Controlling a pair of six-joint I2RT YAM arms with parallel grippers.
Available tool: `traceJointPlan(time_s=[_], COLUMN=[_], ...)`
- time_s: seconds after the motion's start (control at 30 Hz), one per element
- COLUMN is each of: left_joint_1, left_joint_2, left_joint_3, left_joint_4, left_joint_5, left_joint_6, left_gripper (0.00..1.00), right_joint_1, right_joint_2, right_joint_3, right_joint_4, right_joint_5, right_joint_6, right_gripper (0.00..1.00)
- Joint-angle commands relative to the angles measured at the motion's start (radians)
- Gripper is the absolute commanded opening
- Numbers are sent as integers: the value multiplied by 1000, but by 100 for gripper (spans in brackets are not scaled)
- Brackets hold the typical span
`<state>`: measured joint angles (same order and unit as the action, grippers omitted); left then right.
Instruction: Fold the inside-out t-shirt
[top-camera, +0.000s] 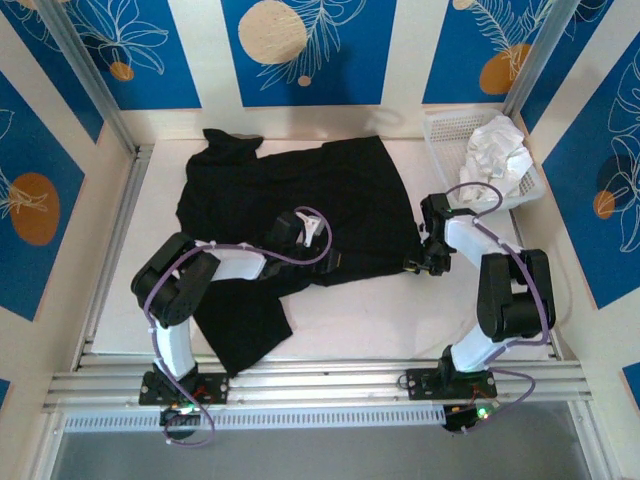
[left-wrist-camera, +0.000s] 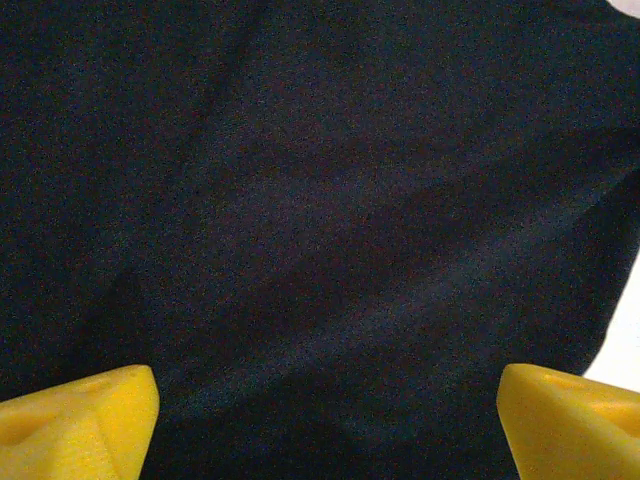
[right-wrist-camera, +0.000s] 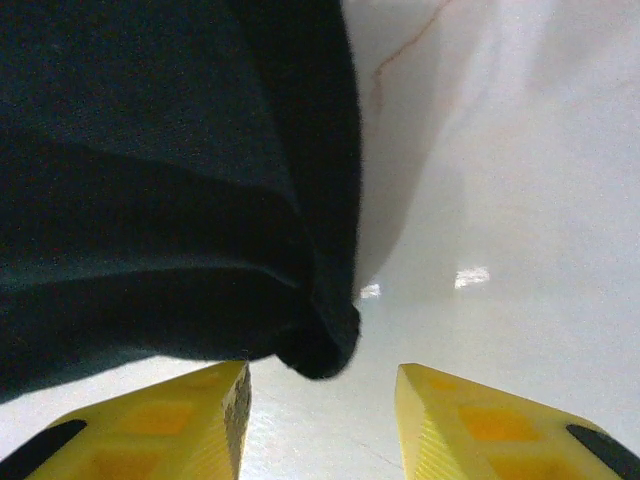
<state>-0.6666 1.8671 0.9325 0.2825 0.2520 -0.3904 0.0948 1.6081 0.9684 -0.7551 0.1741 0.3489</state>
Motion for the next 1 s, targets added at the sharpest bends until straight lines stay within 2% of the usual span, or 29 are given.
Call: traceJointPlan(time_s=[0.0, 0.1, 0.23, 0.33, 0.47, 0.6, 0.8, 0.87, 0.97], left_joint_1=[2, 1, 1, 2, 2, 1, -21, -41, -60], left_joint_2=[23, 12, -24, -61, -148, -334, -761, -876, -934], left_joint_3=[13, 17, 18, 12, -22, -131, -365, -379, -350], left_joint_4=[-80, -80, -89, -96, -167, -400, -836, -983, -1176], left_joint_5=[39, 39, 27, 17, -16, -149, -324, -374, -397], left_joint_6=[-23, -22, -16, -12, -14, -88, -402, -490, -588], left_gripper=[88, 88, 88, 88, 89, 87, 81, 79, 76], right_joint_1=[-4, -6, -7, -13, -26, -27, -30, -32, -35], right_joint_2=[59, 89, 99, 63, 19, -29, -93, -107, -118], right_joint_3=[11, 32, 45, 37, 28, 18, -13, -19, -20], right_joint_4=[23, 28, 17, 24, 15, 23, 82, 99, 109], right_joint_5=[-54, -46, 2, 25, 29, 24, -32, -52, -61], right_joint_6=[12, 9, 6, 6, -1, -15, -13, -13, -17], right_gripper=[43, 37, 17, 7, 1, 0, 0, 0, 0])
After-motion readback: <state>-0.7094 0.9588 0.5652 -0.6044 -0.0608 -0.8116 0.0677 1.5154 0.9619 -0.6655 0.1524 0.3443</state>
